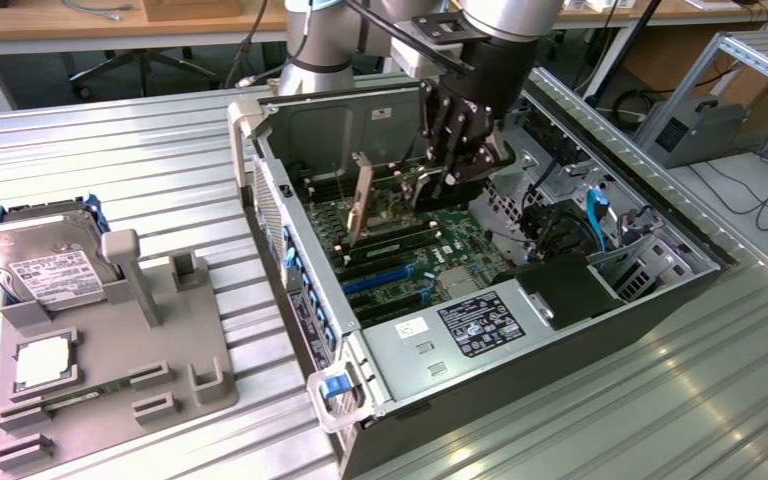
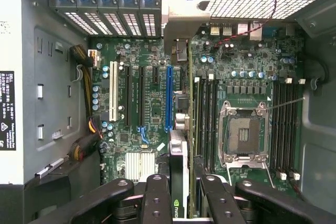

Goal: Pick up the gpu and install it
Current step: 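Insert the gpu into the slot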

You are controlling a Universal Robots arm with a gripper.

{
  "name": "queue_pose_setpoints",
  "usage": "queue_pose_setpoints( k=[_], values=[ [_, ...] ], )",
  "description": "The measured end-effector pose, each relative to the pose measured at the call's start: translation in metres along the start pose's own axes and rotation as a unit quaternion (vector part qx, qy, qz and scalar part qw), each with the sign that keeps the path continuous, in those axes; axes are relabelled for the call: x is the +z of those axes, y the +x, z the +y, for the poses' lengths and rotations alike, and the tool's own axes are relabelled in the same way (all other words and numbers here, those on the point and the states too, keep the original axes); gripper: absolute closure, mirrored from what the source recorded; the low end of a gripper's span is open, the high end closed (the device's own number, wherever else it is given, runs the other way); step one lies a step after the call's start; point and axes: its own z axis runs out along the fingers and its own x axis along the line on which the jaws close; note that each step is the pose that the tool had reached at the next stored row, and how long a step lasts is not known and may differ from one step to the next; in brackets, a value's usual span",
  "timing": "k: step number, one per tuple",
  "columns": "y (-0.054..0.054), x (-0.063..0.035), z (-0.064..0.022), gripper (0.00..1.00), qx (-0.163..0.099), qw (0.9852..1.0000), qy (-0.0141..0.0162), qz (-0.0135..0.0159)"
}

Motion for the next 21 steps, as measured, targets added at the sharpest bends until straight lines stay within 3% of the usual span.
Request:
queue_pose_setpoints(
  k=[7, 9, 19, 21],
  values=[
    [0.0, 0.0078, 0.0011, 0.73, 0.0, 1.0, -0.0001, 0.0002],
    [0.0, 0.0167, 0.0025, 0.73, 0.0, 1.0, -0.0001, 0.0002],
    [0.0, 0.0267, 0.0027, 0.73, 0.0, 1.0, -0.0001, 0.0002],
    [0.0, 0.0334, 0.0031, 0.73, 0.0, 1.0, -0.0001, 0.0002]
  ],
)
